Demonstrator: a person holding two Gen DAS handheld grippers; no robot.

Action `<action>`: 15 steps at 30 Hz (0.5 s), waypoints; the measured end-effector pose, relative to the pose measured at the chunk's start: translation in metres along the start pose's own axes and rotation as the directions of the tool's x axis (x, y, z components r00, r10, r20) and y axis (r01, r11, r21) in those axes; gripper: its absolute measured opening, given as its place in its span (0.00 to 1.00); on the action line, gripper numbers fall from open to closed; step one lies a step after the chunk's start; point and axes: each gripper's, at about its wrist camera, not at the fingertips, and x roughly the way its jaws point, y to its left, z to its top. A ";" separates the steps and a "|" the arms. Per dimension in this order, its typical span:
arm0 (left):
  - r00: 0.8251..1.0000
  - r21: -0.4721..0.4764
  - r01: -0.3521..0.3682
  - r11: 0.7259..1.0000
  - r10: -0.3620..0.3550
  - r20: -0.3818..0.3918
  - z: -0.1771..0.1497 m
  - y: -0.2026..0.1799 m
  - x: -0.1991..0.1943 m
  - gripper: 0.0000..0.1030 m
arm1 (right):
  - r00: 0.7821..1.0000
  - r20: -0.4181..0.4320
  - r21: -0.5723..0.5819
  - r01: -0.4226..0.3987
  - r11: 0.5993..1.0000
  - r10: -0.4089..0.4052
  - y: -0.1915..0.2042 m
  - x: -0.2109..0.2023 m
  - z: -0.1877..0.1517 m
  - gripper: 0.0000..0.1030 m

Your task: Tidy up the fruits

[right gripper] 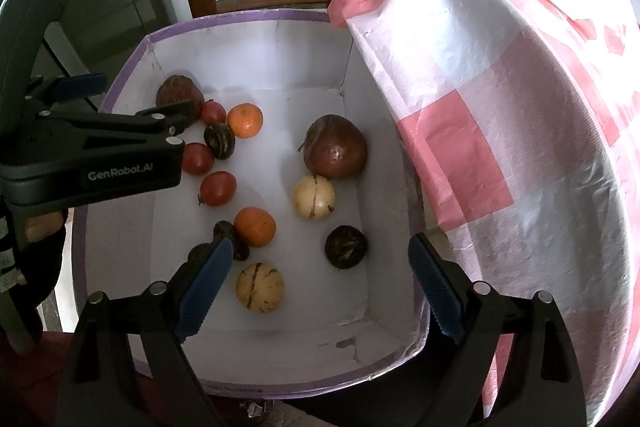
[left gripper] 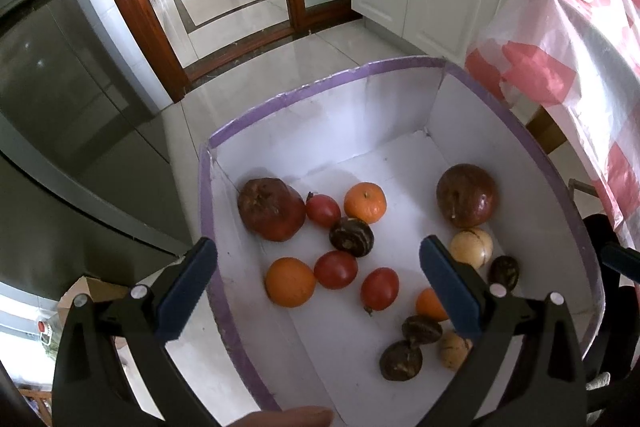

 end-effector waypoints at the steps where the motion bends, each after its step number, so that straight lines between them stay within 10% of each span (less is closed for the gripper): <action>1: 1.000 0.000 -0.001 1.000 0.001 0.000 0.000 0.000 0.000 0.99 | 1.000 -0.001 0.000 -0.001 1.000 0.001 0.000 0.000 0.000 0.84; 15: 1.000 0.001 0.009 1.000 -0.009 -0.006 -0.002 0.000 0.004 0.99 | 1.000 -0.007 -0.004 -0.004 1.000 0.004 0.000 0.003 -0.003 0.84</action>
